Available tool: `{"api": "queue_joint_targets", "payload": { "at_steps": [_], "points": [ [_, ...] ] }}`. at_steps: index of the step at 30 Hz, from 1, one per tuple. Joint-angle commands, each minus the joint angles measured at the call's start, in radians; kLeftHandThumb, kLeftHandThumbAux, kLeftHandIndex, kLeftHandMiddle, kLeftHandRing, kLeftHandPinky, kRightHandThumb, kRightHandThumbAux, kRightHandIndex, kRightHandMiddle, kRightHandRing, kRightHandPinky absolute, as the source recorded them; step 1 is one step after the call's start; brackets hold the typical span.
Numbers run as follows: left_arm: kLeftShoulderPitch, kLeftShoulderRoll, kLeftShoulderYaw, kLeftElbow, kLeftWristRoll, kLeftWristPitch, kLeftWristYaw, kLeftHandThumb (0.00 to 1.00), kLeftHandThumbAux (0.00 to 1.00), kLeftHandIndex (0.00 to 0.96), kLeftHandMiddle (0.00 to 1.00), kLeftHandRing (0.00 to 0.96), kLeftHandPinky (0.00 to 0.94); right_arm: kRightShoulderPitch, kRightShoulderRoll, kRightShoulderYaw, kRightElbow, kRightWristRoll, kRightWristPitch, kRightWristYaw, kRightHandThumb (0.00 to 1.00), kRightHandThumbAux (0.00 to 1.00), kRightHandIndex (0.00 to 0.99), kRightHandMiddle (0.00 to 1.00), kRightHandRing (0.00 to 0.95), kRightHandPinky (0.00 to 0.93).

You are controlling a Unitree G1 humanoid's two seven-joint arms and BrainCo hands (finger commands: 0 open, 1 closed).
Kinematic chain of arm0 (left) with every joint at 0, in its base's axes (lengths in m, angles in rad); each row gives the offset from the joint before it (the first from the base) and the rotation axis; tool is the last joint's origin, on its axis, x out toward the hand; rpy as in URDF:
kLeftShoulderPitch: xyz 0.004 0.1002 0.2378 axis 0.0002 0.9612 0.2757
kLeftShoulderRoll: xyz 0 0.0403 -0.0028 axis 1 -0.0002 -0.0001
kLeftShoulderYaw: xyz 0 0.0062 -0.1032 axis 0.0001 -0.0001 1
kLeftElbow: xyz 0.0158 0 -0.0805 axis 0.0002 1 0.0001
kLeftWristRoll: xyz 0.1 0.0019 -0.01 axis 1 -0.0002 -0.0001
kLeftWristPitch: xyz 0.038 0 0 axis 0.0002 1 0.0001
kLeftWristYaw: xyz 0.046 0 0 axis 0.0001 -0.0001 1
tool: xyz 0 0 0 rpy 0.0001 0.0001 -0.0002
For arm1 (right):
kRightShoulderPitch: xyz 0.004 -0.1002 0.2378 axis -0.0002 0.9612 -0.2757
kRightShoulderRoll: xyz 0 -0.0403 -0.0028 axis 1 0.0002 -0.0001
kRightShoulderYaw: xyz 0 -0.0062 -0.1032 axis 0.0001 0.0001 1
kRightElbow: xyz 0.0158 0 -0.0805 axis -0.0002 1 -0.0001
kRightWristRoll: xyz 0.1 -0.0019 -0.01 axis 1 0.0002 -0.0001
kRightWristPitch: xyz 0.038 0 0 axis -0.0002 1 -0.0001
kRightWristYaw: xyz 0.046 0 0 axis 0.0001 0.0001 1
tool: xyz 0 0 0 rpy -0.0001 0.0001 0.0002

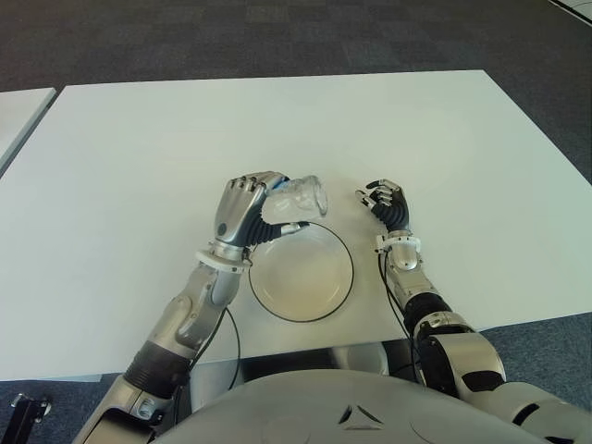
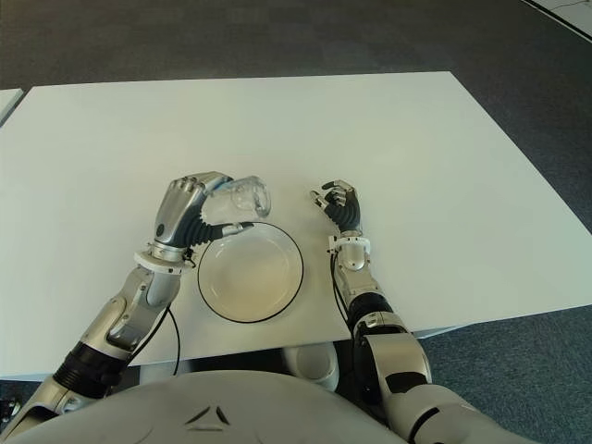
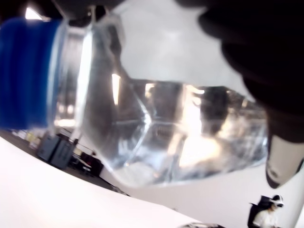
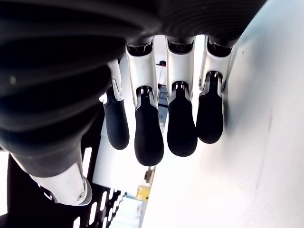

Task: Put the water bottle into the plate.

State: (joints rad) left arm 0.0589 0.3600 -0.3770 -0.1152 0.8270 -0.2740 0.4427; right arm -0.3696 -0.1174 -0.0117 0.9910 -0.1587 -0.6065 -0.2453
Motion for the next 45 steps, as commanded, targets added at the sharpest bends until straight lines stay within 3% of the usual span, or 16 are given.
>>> {"api": "queue_joint_targets", "payload": {
  "at_steps": [1, 9, 23, 30, 45],
  "points": [
    [-0.005, 0.031, -0.03, -0.012, -0.019, -0.039, -0.122, 0.855, 0.665, 0.404, 0.548, 0.873, 0.845, 0.016, 0.008, 0.008, -0.008, -0.006, 0.02, 0.002, 0.709, 0.729, 0.435, 0.697, 0.686, 0.619],
    [0.021, 0.028, -0.045, -0.028, -0.098, -0.026, -0.314, 0.853, 0.667, 0.401, 0.547, 0.868, 0.837, 0.02, 0.01, 0.01, -0.013, -0.004, 0.021, 0.001, 0.708, 0.729, 0.434, 0.683, 0.681, 0.64],
    [-0.015, 0.001, -0.087, 0.083, -0.133, -0.031, -0.462, 0.852, 0.667, 0.399, 0.545, 0.87, 0.851, 0.017, 0.011, 0.005, -0.004, 0.003, 0.021, 0.0, 0.709, 0.728, 0.435, 0.68, 0.673, 0.616],
    [-0.022, -0.009, -0.108, 0.112, -0.146, 0.015, -0.572, 0.852, 0.667, 0.398, 0.541, 0.856, 0.814, 0.022, 0.009, 0.007, -0.016, 0.003, 0.014, 0.01, 0.709, 0.729, 0.436, 0.697, 0.686, 0.616],
    [-0.013, 0.0, -0.123, 0.091, -0.099, 0.078, -0.611, 0.849, 0.661, 0.414, 0.576, 0.757, 0.706, 0.027, 0.009, 0.011, -0.025, -0.005, 0.003, 0.001, 0.709, 0.73, 0.434, 0.697, 0.695, 0.642]
  ]
}}
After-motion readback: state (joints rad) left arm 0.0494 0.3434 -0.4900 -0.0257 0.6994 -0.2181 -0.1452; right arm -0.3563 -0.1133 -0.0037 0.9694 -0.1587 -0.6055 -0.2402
